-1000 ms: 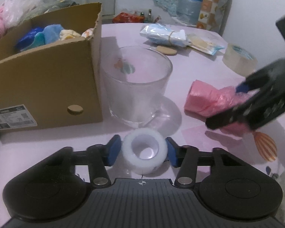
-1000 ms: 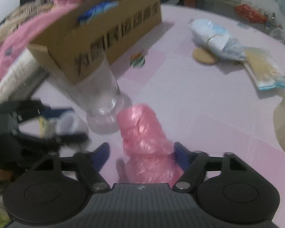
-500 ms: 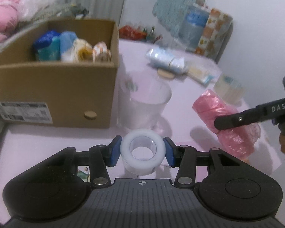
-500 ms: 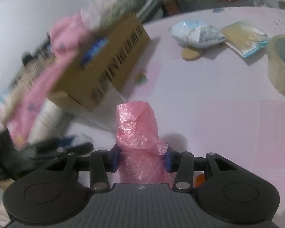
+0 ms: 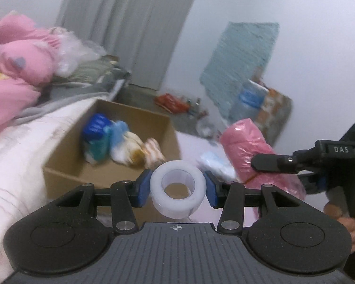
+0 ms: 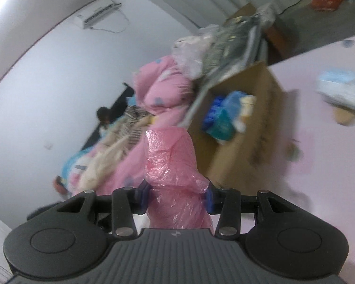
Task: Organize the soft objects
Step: 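Carry the tape roll and pink bag over the cardboard box with both tools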
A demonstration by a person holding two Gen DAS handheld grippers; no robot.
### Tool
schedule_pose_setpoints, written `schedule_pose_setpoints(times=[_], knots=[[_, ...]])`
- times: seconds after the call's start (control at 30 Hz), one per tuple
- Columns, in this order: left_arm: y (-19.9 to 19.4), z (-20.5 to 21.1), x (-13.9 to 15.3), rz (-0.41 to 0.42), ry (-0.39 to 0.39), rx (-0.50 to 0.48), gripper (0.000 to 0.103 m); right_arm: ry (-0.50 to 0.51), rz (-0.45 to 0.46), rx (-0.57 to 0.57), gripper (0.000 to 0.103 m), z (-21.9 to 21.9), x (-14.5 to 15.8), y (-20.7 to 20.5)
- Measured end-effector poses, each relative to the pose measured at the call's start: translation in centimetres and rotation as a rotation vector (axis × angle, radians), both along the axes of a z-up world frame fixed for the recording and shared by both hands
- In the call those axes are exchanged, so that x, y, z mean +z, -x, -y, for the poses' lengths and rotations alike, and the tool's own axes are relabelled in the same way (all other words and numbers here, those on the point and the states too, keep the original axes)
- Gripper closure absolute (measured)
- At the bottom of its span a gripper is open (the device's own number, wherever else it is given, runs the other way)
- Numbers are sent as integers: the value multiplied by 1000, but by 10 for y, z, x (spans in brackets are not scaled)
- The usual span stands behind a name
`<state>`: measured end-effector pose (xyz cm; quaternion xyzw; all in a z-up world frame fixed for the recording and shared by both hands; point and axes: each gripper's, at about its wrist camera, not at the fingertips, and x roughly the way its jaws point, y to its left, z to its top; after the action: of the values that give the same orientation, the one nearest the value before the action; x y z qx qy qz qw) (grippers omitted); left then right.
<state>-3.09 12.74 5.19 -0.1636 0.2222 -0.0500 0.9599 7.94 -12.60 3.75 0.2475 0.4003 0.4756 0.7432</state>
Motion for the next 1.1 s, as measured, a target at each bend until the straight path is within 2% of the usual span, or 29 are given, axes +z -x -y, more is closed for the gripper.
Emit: schedule_pose_setpoints(times=[0.1, 0.23, 0.3, 0.47, 0.67, 0.93, 1.03, 1.1], knots=[[-18, -21, 6, 1, 21, 63, 57, 0, -44, 14, 72, -42, 5, -28], [-38, -44, 9, 37, -9, 143, 57, 20, -160, 20, 72, -98, -2, -74], [-44, -53, 6, 24, -20, 185, 57, 54, -208, 20, 72, -124, -12, -93], [-49, -73, -5, 14, -16, 236, 57, 186, -349, -28, 72, -179, -56, -127], [-48, -95, -14, -1, -16, 266, 57, 292, -497, -94, 71, -225, -108, -151], [-47, -111, -20, -7, 21, 277, 57, 363, -591, -91, 70, -257, -143, -147], [-46, -112, -21, -3, 23, 271, 57, 378, -577, -86, 68, -257, -140, -146], [-46, -112, -21, 2, 24, 271, 57, 393, -572, -83, 60, -256, -136, -148]])
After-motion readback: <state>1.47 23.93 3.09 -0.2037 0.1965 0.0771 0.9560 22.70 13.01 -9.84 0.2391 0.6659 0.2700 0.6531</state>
